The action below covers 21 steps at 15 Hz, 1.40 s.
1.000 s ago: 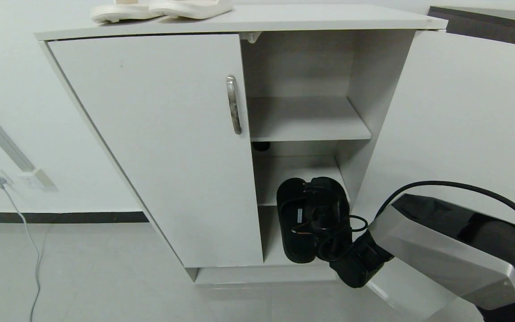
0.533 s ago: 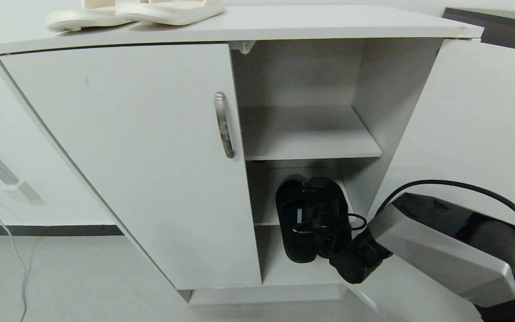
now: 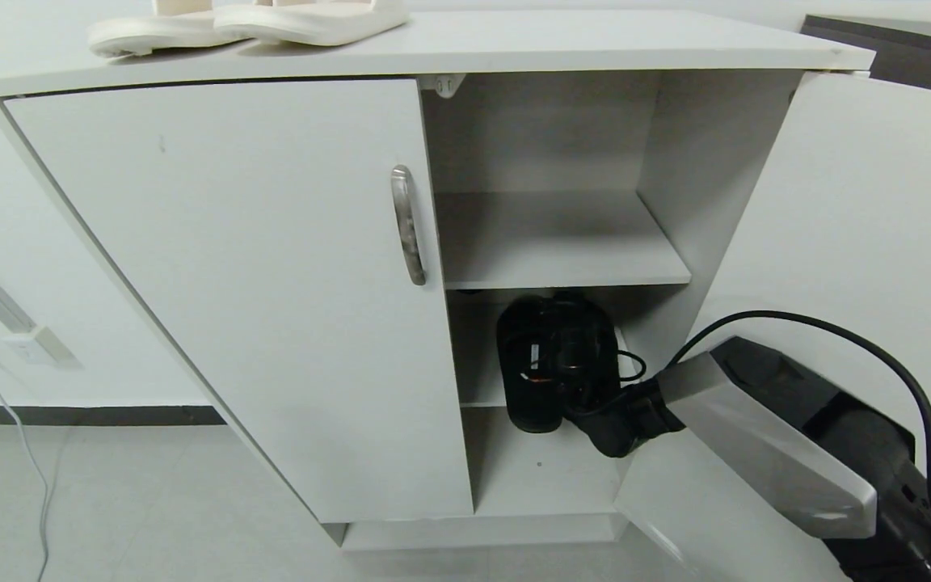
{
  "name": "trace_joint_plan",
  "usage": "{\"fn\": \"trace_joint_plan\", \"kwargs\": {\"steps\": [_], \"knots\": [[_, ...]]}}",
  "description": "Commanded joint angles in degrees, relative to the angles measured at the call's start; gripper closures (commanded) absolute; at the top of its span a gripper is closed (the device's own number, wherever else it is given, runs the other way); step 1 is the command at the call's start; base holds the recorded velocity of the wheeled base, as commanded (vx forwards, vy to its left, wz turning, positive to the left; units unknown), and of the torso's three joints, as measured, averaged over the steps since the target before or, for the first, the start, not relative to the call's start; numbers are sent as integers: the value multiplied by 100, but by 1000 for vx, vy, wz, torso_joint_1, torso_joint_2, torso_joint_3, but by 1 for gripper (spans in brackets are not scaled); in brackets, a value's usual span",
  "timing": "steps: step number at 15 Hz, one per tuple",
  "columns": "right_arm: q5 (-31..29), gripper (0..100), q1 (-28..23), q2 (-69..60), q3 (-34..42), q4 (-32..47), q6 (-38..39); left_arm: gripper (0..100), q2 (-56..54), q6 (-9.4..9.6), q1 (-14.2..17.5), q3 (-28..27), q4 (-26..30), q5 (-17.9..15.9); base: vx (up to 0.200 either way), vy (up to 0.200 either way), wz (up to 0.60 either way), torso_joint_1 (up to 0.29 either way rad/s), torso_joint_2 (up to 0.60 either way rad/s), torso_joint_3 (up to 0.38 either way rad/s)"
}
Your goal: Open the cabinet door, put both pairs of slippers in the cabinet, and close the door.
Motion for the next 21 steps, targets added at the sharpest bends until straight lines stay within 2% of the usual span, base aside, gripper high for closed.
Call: {"fn": "trace_joint_plan", "kwargs": {"steps": [1,7,20,21], "knots": [[-4,100,-99,269,-501,171,2,100,9,0,-4,1,1,-2,0,0,0,0,0,0],[-13,100,-196,621,-1327,558,-7,100,9,-9,5,1,-8,-2,0,0,0,0,0,0],[-4,100,-266,920,-1730,786,-7,100,9,-44,-4,1,1,7,0,0,0,0,0,0],[-13,0,-266,920,-1714,786,-7,100,9,-44,5,1,1,7,0,0,0,0,0,0]]}}
